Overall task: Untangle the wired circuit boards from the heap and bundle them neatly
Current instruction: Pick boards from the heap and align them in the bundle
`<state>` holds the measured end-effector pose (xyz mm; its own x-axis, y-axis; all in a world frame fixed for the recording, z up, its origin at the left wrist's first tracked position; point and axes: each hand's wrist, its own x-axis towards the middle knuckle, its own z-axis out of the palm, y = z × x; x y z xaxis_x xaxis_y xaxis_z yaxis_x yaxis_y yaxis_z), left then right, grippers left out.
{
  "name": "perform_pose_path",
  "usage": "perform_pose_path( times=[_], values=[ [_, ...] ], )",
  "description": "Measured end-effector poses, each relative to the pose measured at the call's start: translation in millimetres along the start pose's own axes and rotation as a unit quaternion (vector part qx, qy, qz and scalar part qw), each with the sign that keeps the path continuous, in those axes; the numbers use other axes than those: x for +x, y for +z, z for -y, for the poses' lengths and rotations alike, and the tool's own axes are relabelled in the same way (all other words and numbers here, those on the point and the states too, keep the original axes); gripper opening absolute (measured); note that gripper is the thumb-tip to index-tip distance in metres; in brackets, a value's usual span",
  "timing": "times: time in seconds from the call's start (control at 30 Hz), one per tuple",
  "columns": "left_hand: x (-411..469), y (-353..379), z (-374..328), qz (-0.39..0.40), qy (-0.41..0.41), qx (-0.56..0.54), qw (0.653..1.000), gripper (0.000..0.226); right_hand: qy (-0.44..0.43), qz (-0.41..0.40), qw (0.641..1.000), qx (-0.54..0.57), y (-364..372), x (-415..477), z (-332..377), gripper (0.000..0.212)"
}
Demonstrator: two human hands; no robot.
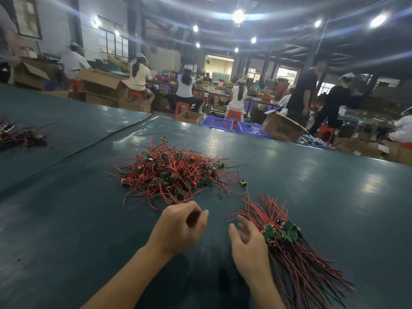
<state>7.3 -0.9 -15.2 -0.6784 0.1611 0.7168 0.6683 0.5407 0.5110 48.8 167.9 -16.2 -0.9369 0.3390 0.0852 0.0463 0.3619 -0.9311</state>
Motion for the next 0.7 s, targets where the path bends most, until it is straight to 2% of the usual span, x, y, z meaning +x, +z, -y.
perform_pose_path(
  times=[0.07, 0.1, 0.23, 0.3, 0.37, 0.43, 0.5, 0.6, 0.63, 0.7],
  values=[
    [-3.0, 4.9, -10.8, 0.031, 0.036, -0.032, 0.998, 0.035, 0.023, 0.044, 0.993, 0.11, 5.8, -3.3, 6.2, 0.02],
    [-4.6, 7.2, -15.4, 0.052, 0.048, -0.05, 0.996, 0.037, 0.043, 0.078, 0.984, 0.154, 8.5, -6.8, 10.4, 0.021],
    [-11.4, 15.2, -27.9, 0.091, 0.06, -0.128, 0.986, 0.039, 0.119, 0.19, 0.932, 0.284, 13.7, -18.7, 19.8, 0.055],
    [-11.7, 16.7, -30.0, 0.073, 0.061, -0.149, 0.984, 0.042, 0.104, 0.187, 0.932, 0.293, 15.0, -19.9, 20.1, 0.056],
    [-9.3, 17.0, -29.0, 0.025, 0.038, -0.148, 0.988, 0.046, 0.066, 0.133, 0.95, 0.276, 14.1, -18.8, 18.3, 0.047],
    [-4.0, 15.0, -24.5, -0.016, -0.048, -0.178, 0.983, 0.052, -0.02, 0.08, 0.975, 0.209, 11.8, -18.3, 16.2, 0.04],
    [1.4, 10.6, -18.7, 0.023, -0.177, -0.191, 0.965, 0.066, -0.112, 0.029, 0.984, 0.135, 10.5, -19.6, 14.0, 0.035],
    [5.7, 9.0, -11.6, 0.151, -0.367, -0.214, 0.893, 0.069, -0.196, 0.018, 0.974, 0.113, 11.5, -23.2, 12.1, 0.034],
    [6.2, 9.9, -11.7, 0.161, -0.404, -0.252, 0.865, 0.063, -0.216, 0.025, 0.97, 0.112, 11.2, -25.0, 12.7, 0.034],
    [6.5, 11.8, -13.5, 0.128, -0.43, -0.351, 0.822, 0.043, -0.232, 0.035, 0.965, 0.121, 11.2, -27.4, 14.2, 0.036]
  ],
)
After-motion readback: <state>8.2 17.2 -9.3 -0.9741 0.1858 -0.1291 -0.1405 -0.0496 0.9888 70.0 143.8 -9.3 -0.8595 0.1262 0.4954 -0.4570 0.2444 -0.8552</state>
